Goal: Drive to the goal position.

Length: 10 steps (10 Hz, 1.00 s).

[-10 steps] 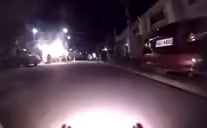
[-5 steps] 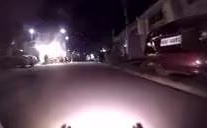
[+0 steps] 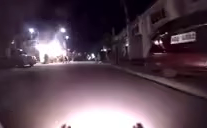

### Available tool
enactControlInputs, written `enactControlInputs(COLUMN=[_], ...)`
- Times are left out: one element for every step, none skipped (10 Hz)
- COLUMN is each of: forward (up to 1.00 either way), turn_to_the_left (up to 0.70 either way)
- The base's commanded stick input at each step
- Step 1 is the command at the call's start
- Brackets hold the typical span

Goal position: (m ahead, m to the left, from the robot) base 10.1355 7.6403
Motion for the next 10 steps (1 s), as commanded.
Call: enactControlInputs(forward=[0.60, 0.60, 0.60, 0.60, 0.60, 0.60, 0.60, 0.60, 0.60, 0.60], turn_to_the_left=[0.00, 0.00, 0.00, 0.00, 0.00, 0.00, 0.00, 0.00, 0.00, 0.00])
